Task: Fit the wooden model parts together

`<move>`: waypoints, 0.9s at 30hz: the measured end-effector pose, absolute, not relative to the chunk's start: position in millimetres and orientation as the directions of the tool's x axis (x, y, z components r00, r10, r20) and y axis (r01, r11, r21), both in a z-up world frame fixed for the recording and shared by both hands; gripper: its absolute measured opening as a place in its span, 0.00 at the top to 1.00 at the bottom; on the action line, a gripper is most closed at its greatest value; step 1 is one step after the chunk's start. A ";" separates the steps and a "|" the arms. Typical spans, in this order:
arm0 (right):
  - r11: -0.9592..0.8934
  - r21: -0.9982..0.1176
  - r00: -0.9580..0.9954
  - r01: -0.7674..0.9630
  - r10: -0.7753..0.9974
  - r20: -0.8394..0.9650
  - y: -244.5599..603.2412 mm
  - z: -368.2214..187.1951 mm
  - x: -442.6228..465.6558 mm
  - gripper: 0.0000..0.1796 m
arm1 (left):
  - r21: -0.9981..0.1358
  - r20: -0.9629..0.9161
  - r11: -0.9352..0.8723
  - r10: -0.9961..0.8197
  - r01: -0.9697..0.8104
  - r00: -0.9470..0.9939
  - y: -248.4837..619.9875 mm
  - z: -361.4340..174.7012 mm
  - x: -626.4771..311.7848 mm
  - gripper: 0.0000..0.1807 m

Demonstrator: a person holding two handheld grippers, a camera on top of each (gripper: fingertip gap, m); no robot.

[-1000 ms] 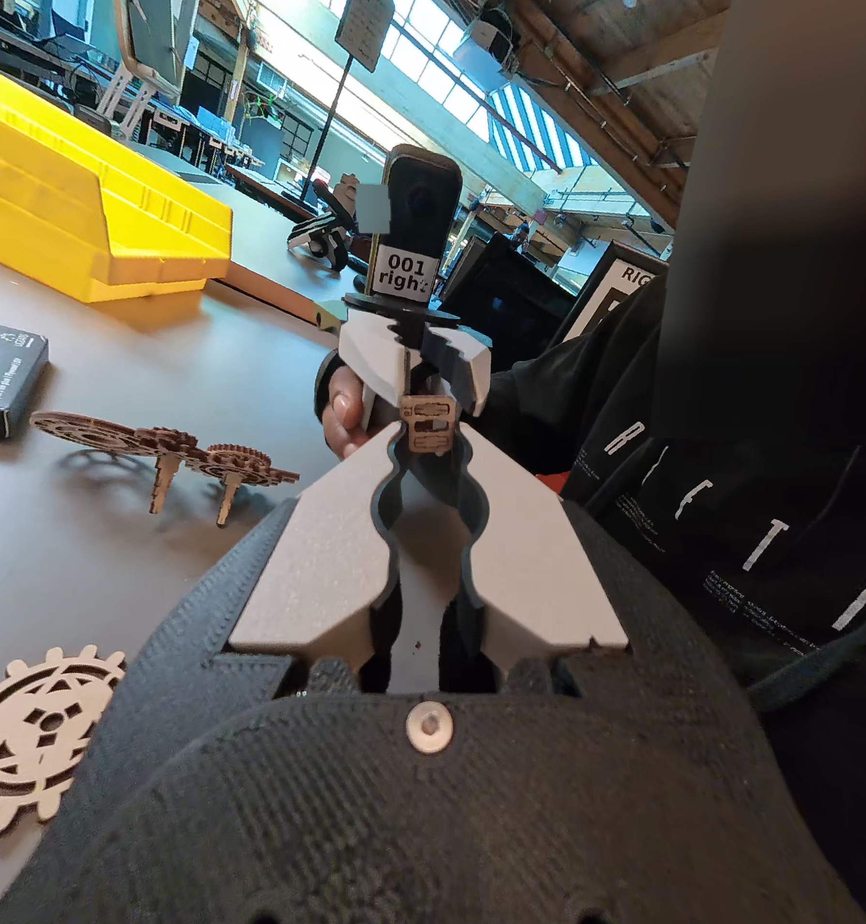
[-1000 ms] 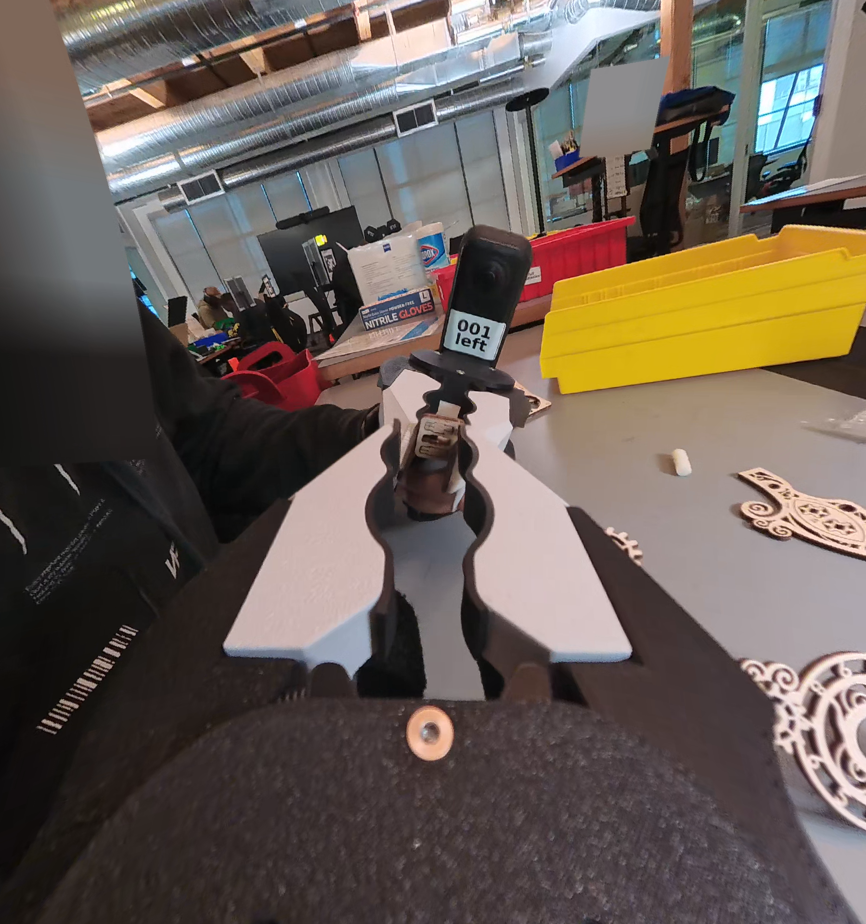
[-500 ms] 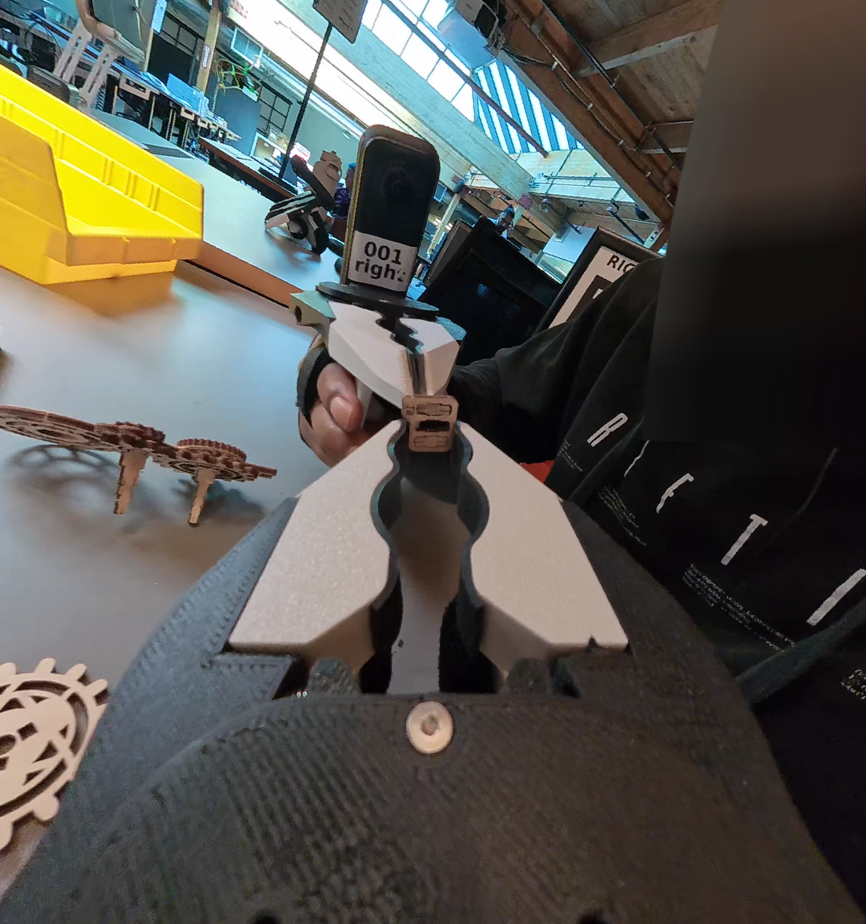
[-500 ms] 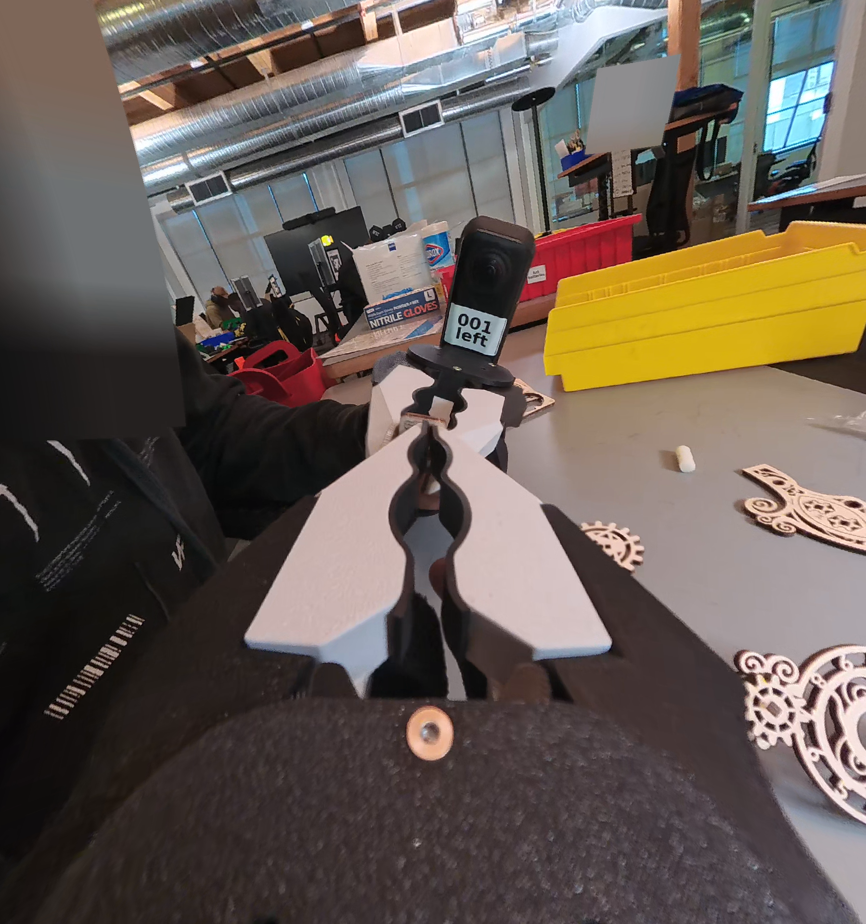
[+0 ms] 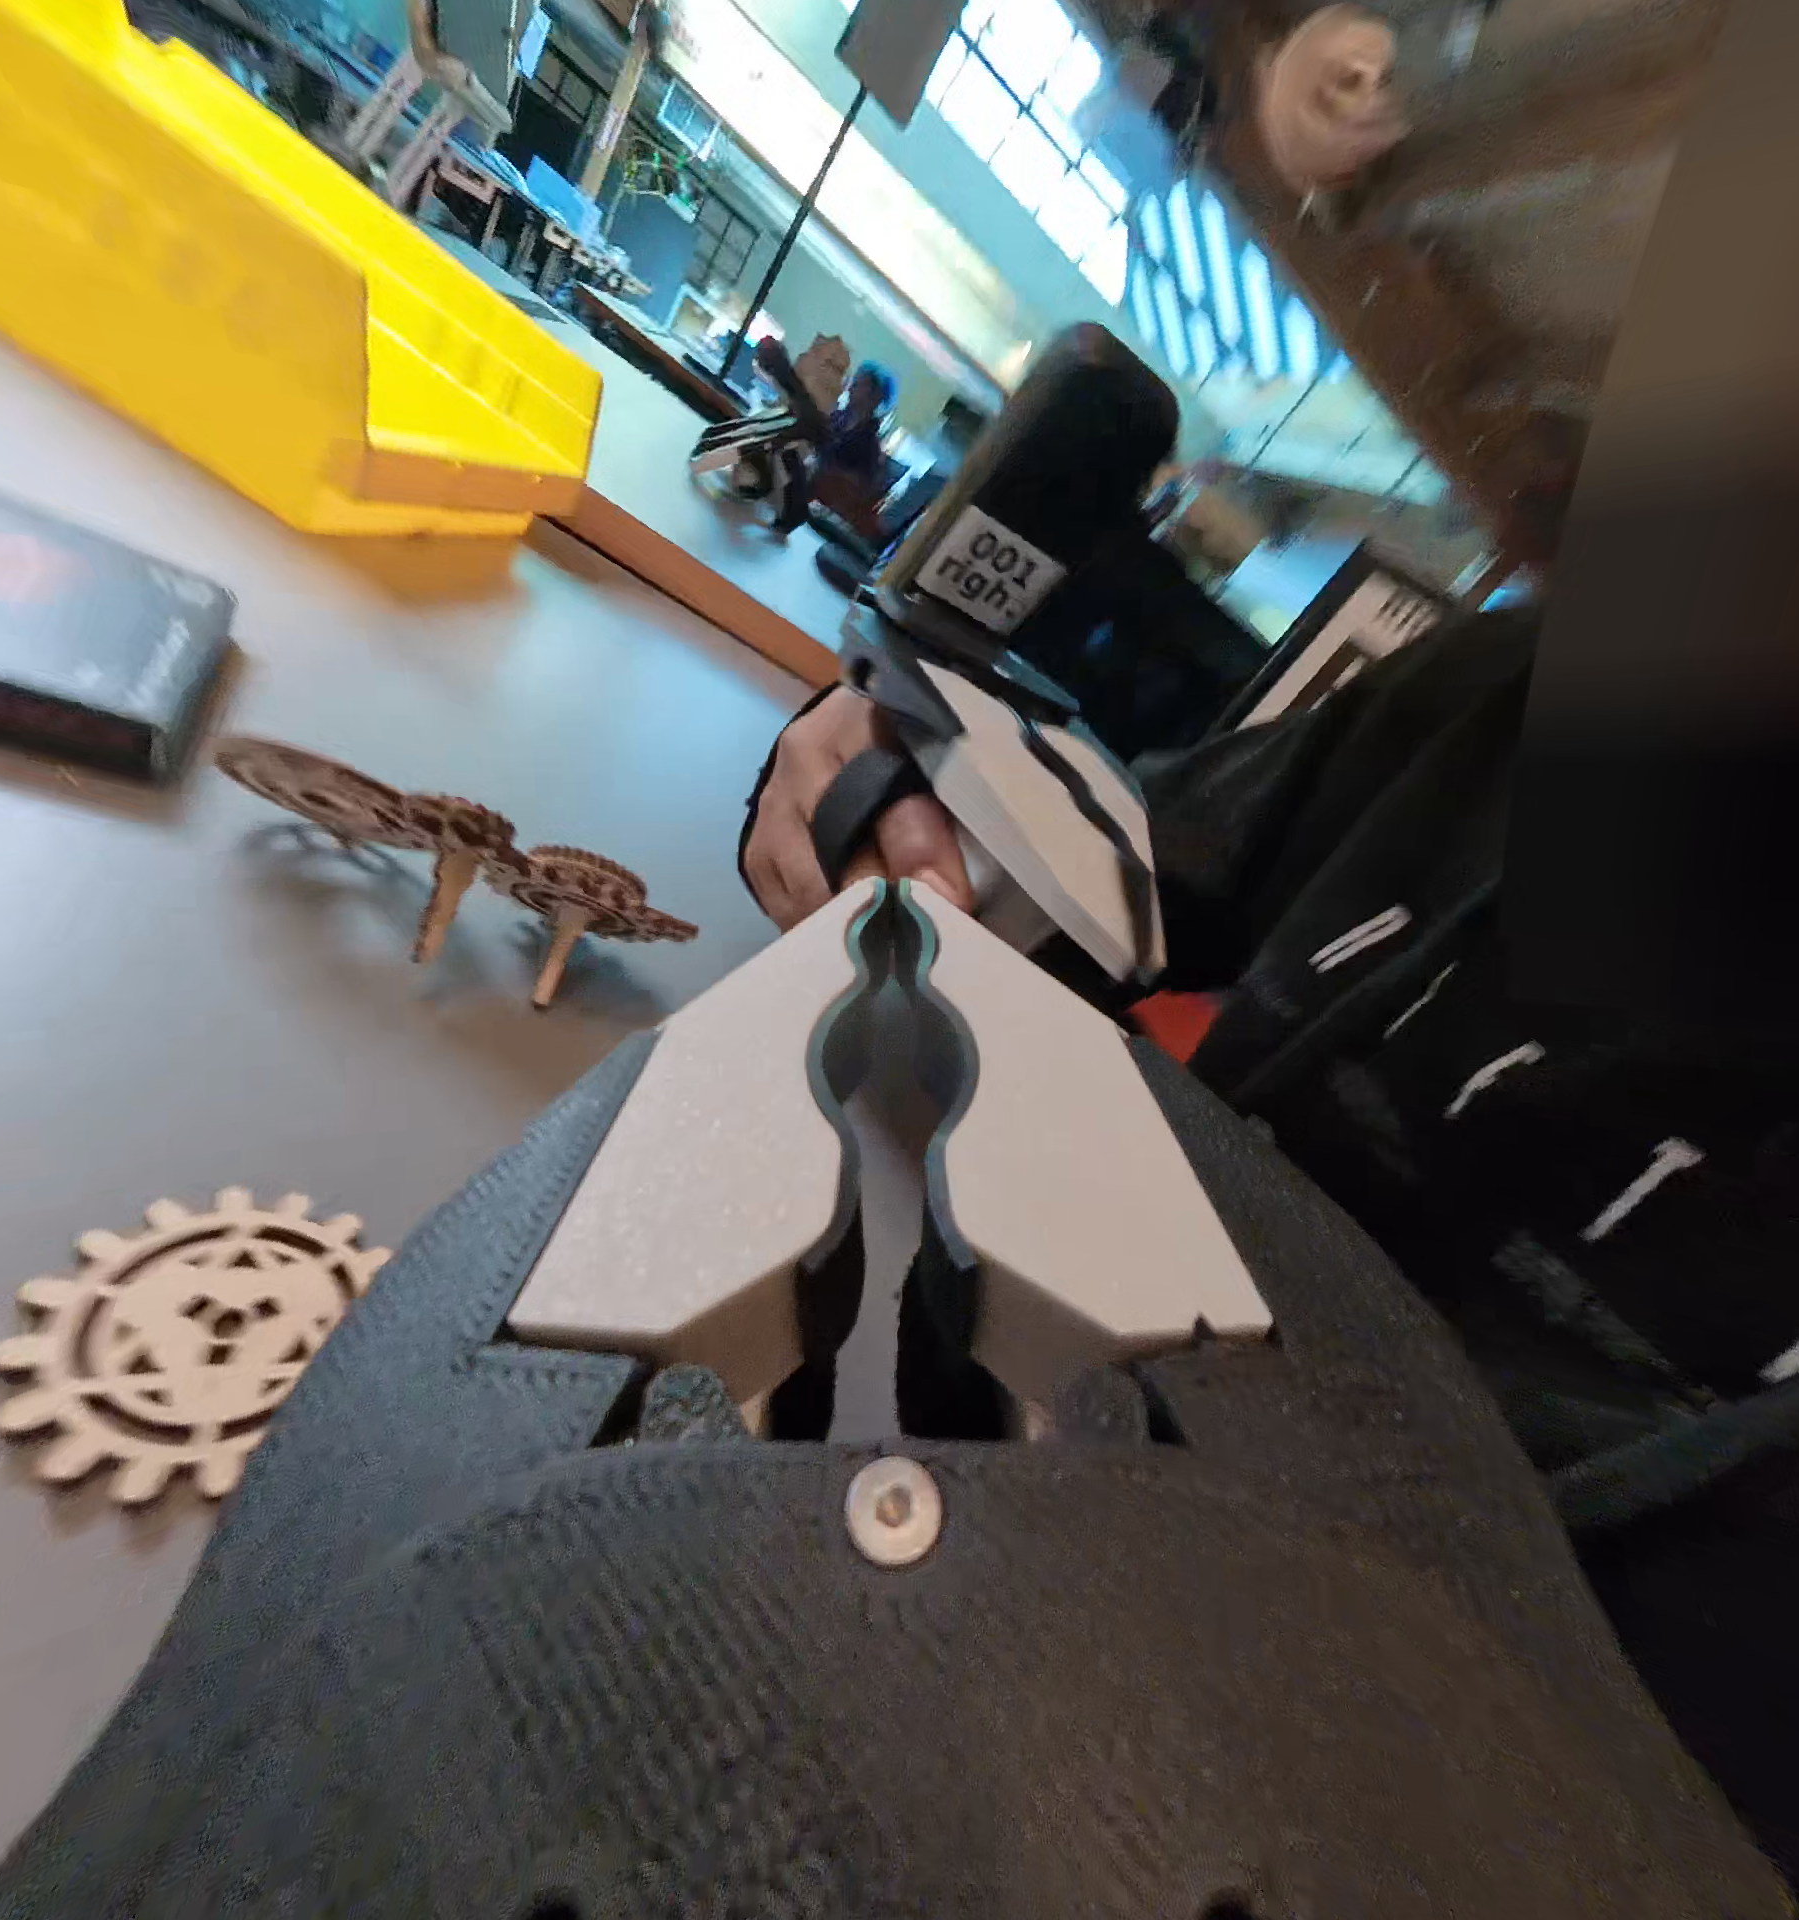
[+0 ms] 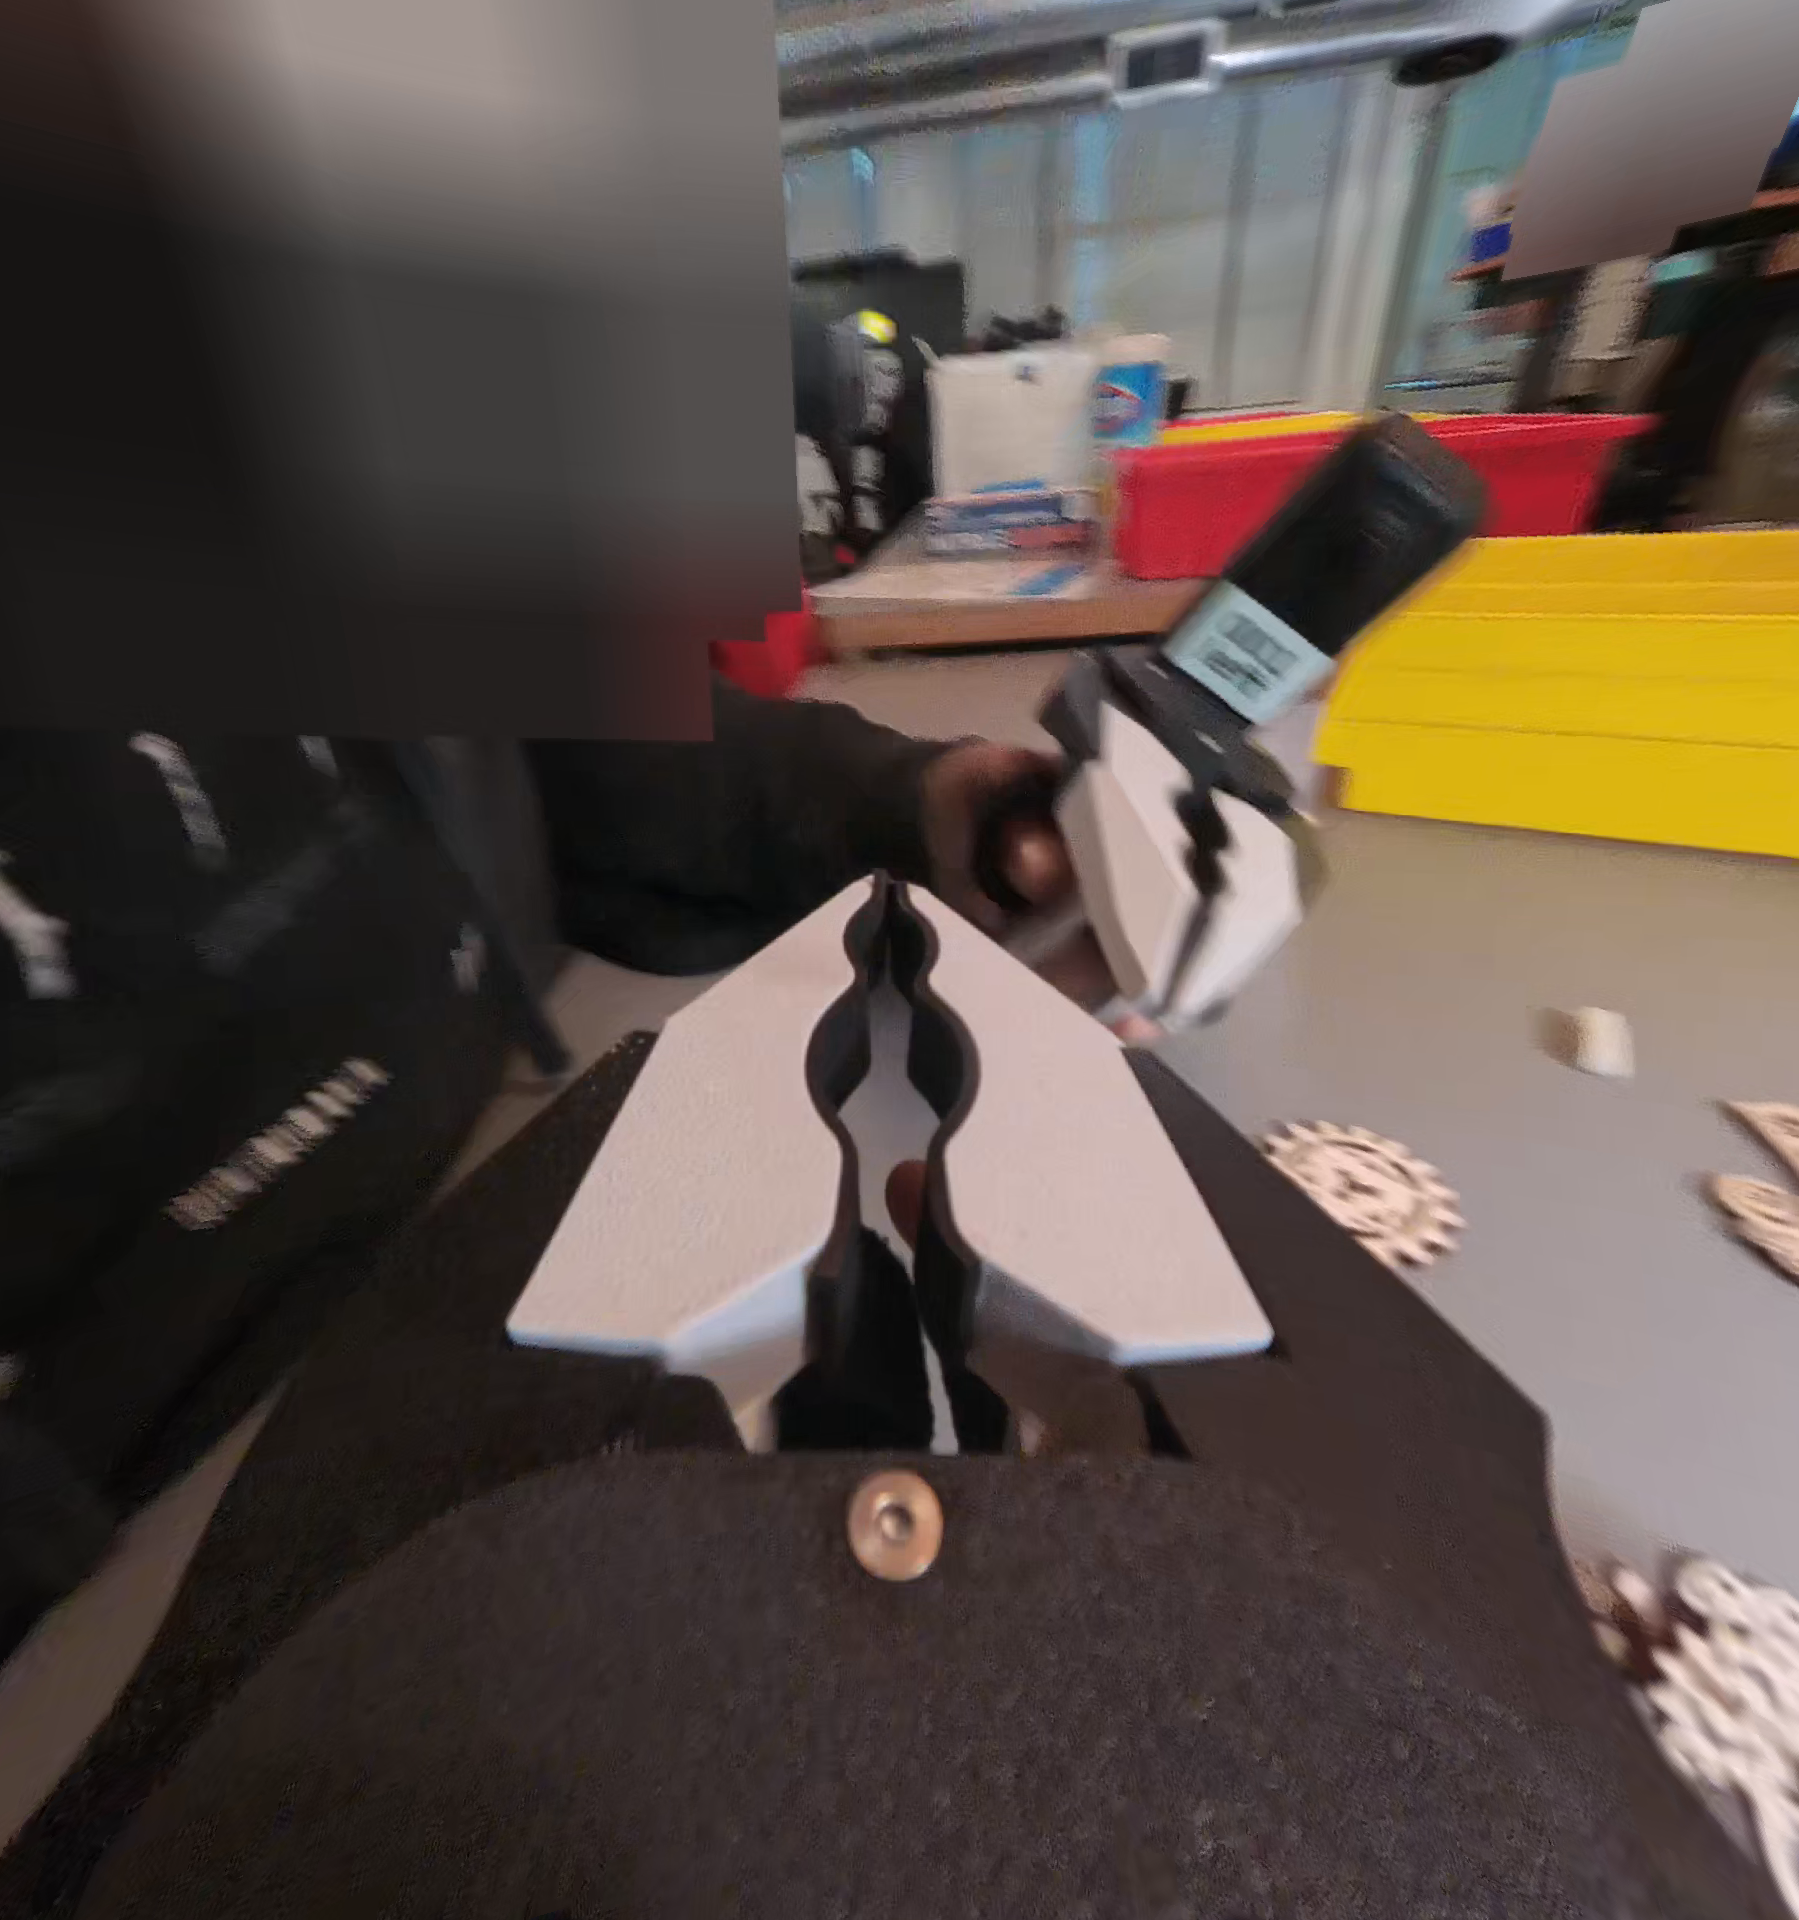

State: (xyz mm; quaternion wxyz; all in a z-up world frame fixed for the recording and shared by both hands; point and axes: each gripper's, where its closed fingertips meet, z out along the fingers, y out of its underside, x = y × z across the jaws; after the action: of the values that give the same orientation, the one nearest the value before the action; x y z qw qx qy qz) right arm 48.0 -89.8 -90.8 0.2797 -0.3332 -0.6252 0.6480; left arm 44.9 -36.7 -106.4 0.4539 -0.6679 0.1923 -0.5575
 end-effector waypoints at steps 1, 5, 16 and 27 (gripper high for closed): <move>-0.112 -0.993 -0.596 0.041 0.795 -0.114 -78.4 -86.7 48.2 1.00 | -0.862 0.507 -0.466 -0.793 0.198 0.338 -39.4 -103.8 46.3 1.00; -0.189 -0.982 -0.574 0.016 0.802 -0.164 -58.1 -75.5 55.1 1.00 | -0.845 0.531 -0.461 -0.781 0.272 0.328 -35.4 -98.6 38.1 1.00; -0.144 -0.985 -0.616 0.099 0.768 -0.174 -88.6 -95.8 45.2 1.00 | -0.873 0.485 -0.420 -0.796 0.247 0.361 -36.1 -96.8 40.1 0.94; -0.163 -0.986 -0.539 0.027 0.829 -0.152 -70.4 -80.2 45.1 1.00 | -0.962 0.252 -0.265 -0.773 0.064 0.582 -21.3 -112.3 38.0 0.73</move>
State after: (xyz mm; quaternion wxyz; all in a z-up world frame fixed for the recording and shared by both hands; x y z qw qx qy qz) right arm 45.1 -70.4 -80.2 0.3014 -0.3737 -0.5723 0.6648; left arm 38.0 -21.3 -112.3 0.5504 -0.6985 0.2538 -0.3804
